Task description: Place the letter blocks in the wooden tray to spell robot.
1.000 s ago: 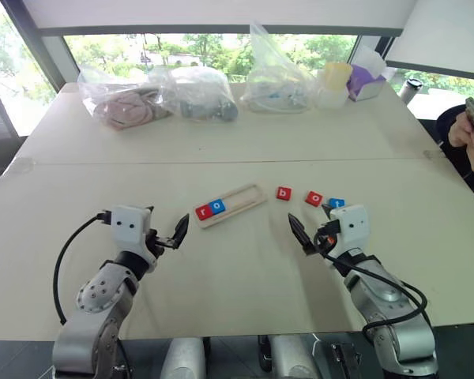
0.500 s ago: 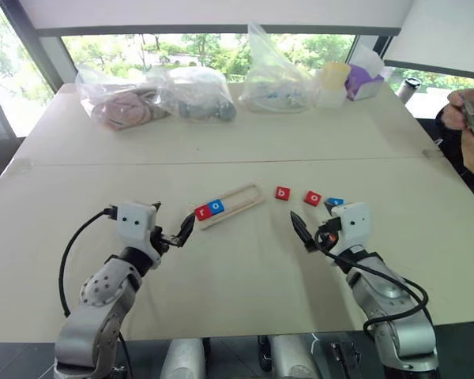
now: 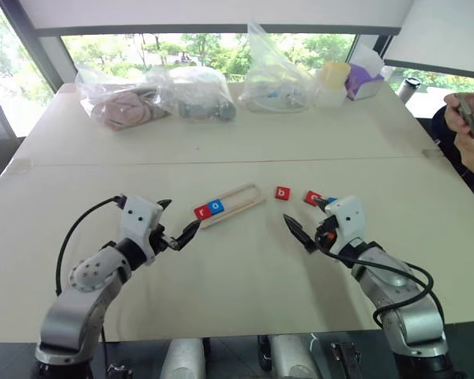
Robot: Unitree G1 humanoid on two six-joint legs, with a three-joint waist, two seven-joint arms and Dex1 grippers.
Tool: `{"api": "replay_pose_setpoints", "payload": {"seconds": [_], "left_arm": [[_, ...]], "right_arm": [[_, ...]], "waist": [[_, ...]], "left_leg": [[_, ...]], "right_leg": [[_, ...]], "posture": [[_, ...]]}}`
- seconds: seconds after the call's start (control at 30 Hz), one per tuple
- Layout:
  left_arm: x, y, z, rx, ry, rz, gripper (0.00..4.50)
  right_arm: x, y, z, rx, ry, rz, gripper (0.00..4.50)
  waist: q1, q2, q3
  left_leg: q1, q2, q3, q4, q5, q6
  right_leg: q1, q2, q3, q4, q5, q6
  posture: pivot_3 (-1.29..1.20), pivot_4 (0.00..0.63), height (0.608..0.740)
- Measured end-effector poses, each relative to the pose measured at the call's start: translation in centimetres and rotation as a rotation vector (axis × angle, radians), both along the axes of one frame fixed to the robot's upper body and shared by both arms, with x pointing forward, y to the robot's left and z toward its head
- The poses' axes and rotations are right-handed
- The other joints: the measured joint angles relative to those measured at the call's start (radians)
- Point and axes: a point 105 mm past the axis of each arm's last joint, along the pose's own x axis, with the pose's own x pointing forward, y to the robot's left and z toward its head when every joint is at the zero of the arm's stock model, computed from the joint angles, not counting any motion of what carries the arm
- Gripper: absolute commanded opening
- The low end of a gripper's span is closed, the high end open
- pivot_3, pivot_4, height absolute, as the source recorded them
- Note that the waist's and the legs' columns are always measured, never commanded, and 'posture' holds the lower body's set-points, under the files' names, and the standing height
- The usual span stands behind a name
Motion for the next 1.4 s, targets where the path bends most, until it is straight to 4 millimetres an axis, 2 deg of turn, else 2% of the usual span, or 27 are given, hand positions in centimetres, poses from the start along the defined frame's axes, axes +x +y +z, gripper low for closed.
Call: {"api": "replay_pose_setpoints", "payload": {"seconds": [0.17,0.3,0.4,0.53,0.73,0.97,1.4], "left_arm": [[1.1,1.2,0.1,0.056,0.014,-0.09,4.5],[2.5,0.8,-0.5,0.075,0.068,-0.253,4.5],[4.3,0.9,-1.1,0.092,0.089,-0.327,4.5],[5.6,0.4,-1.8,0.119,0.094,-0.406,4.5],[5.9,-1.0,-2.5,0.137,0.099,-0.508,4.5],[6.0,-1.3,-4.2,0.185,0.128,-0.517,4.5],[7.4,-2.0,-4.7,0.208,0.082,-0.457,4.5]], "right_arm": [[0.0,0.9,1.2,-0.032,-0.012,0.116,4.4],[0.4,1.2,2.5,-0.067,-0.044,0.163,4.4],[0.2,1.7,2.3,-0.069,-0.036,0.184,4.4],[0.2,1.6,2.1,-0.071,-0.023,0.172,4.4],[-0.1,1.4,1.9,-0.071,-0.018,0.152,4.4],[-0.3,1.4,1.7,-0.068,-0.014,0.137,4.4],[-0.3,1.8,1.8,-0.063,-0.02,0.137,4.4]], "waist": [[0.0,0.0,0.0],[0.006,0.0,0.0],[0.006,0.0,0.0],[0.003,0.0,0.0],[0.003,0.0,0.0],[0.003,0.0,0.0],[0.006,0.0,-0.001]], "left_leg": [[0.0,0.0,0.001,0.0,0.0,0.0],[-0.001,0.0,0.001,0.0,0.0,0.0],[-0.001,0.0,0.001,0.0,0.0,0.0],[-0.002,0.0,0.003,0.0,0.0,0.0],[-0.002,0.0,0.002,0.001,0.0,0.0],[-0.001,0.0,0.002,0.001,0.0,0.0],[0.002,0.0,0.002,0.003,0.0,0.0]], "right_leg": [[0.0,0.0,0.0,0.0,0.0,0.0],[0.0,0.0,0.0,0.0,0.0,0.0],[0.0,0.0,0.0,0.0,0.0,0.0],[0.0,-0.001,0.0,0.0,0.0,0.0],[-0.001,0.0,0.0,0.001,0.0,0.0],[0.0,0.0,0.0,0.001,0.0,0.0],[0.005,0.0,0.0,0.001,0.0,0.001]], "posture": [[0.0,0.15,0.74],[0.0,0.15,0.74],[0.0,0.15,0.74],[0.0,0.15,0.74],[0.0,0.15,0.74],[0.0,0.15,0.74],[0.0,0.15,0.74]]}}
